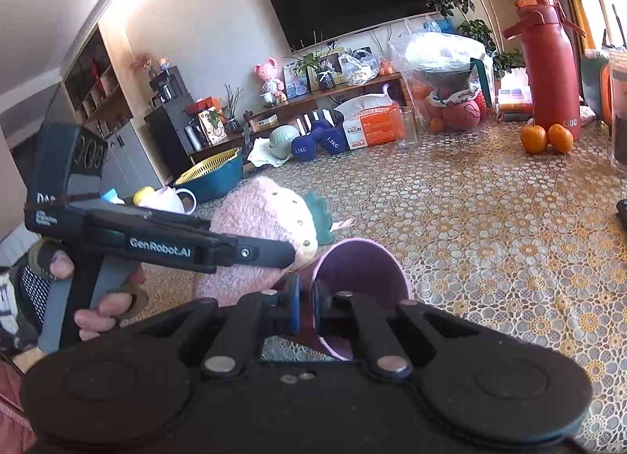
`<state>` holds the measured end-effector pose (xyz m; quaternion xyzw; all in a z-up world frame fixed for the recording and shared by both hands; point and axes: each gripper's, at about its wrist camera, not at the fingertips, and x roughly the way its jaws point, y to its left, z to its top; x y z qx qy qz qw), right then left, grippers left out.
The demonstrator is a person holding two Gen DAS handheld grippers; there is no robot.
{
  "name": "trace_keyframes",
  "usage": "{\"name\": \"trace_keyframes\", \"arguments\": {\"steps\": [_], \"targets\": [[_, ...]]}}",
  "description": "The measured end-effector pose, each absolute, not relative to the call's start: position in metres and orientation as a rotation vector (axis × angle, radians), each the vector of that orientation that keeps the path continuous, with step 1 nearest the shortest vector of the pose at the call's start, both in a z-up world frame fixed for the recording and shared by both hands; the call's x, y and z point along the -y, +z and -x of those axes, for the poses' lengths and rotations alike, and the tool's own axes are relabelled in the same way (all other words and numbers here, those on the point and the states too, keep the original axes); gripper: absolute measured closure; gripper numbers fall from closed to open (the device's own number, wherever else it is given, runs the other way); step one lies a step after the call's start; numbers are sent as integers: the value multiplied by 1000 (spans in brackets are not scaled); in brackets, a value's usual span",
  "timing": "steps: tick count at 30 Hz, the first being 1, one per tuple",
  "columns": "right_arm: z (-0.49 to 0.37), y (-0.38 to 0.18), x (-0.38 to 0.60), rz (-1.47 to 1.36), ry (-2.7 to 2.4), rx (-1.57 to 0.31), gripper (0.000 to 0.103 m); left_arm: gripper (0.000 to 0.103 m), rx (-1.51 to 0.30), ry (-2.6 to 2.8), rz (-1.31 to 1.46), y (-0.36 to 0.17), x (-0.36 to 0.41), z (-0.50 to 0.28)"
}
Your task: Organize objects
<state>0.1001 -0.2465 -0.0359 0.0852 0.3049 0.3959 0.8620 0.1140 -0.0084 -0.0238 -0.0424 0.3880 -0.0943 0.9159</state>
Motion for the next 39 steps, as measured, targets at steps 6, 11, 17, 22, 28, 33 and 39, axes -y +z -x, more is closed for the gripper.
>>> {"name": "trace_keyframes", "arguments": {"steps": [6,11,17,22,28,33,39], "targets": [[-114,-30,240,-208,822,-613,101,43,-779,-115,136,-17,-27,-125],[-134,-29,230,-210,816,-592,101,43,-754,-117,147,-7,-31,-130],[-154,-36,216,-209,822,-535,101,43,-721,-144,125,4,-21,-135],[-154,-46,222,-216,825,-546,101,43,-720,-170,122,5,-14,-137],[-134,-52,242,-193,840,-585,101,43,-734,-258,109,4,10,-135],[-124,-57,245,-158,844,-614,101,43,-726,-359,80,10,47,-133],[-116,-57,237,-88,852,-601,101,43,-733,-383,17,2,77,-131]]}}
